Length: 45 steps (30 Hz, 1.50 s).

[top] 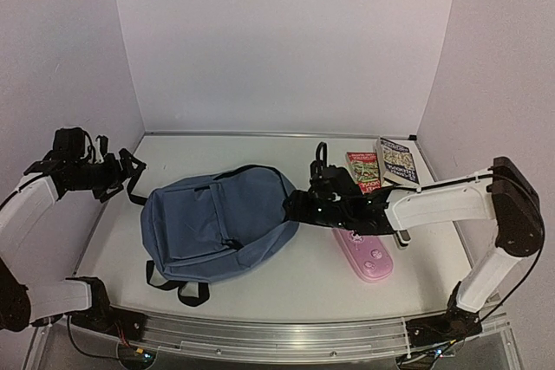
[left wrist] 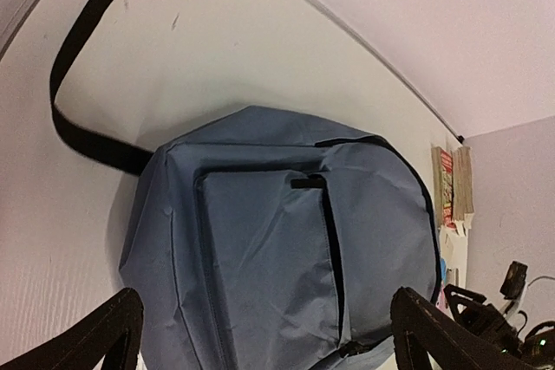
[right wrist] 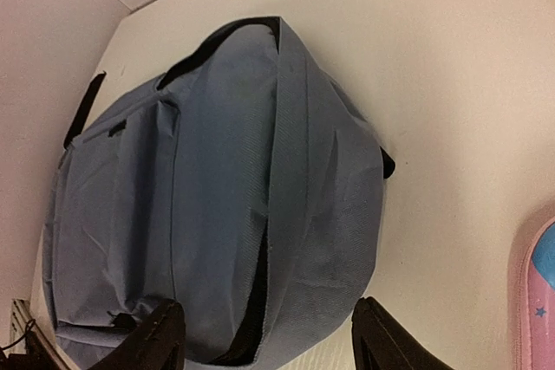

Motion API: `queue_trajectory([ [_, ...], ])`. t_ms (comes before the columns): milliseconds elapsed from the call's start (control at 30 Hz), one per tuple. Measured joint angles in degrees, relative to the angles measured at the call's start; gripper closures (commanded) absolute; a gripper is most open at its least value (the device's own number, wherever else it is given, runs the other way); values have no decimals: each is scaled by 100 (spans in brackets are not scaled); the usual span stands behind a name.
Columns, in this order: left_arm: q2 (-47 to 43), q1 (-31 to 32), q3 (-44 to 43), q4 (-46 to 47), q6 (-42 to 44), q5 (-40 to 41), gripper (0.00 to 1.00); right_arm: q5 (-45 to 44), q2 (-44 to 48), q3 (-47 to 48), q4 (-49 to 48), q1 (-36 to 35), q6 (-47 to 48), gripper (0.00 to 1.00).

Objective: Pack the student bag
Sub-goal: Adjust the student bag at the center of the board.

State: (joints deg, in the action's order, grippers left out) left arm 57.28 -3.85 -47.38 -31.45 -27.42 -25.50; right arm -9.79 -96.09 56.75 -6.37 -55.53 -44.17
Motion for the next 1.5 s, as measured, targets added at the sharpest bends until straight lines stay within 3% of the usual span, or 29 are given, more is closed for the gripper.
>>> queue_trajectory([
  [233, 147, 458, 670, -37, -1093, 679, 0, 161, -635, 419, 20, 141, 127, 63],
  [367, 435, 872, 777, -110, -1463, 1126, 1, 318, -741, 476, -14, 232, 132, 87],
  [467, 489, 970, 876, -15, -1694, 1328, 15, 455, -741, 440, -170, 247, -16, 99],
  [533, 539, 972, 1044, 112, -1843, 1356, 24, 516, -740, 337, -324, 248, -110, 100],
  [900, 1221, 1040, 1413, 606, -2069, 1219, 29, 1049, -282, -640, -994, 222, -621, 100],
  [1133, 1502, 1077, 1500, 842, -2081, 1162, 68, 1136, -19, -918, -1063, 98, -801, 100],
  [1300, 1611, 1098, 1534, 1173, -2034, 970, 86, 1131, 2, -988, -1079, -68, -955, 100],
  [1500, 2334, 1093, 1002, 1360, -1854, 846, 98, 1082, 2, -1049, -1074, -577, -1248, 100],
])
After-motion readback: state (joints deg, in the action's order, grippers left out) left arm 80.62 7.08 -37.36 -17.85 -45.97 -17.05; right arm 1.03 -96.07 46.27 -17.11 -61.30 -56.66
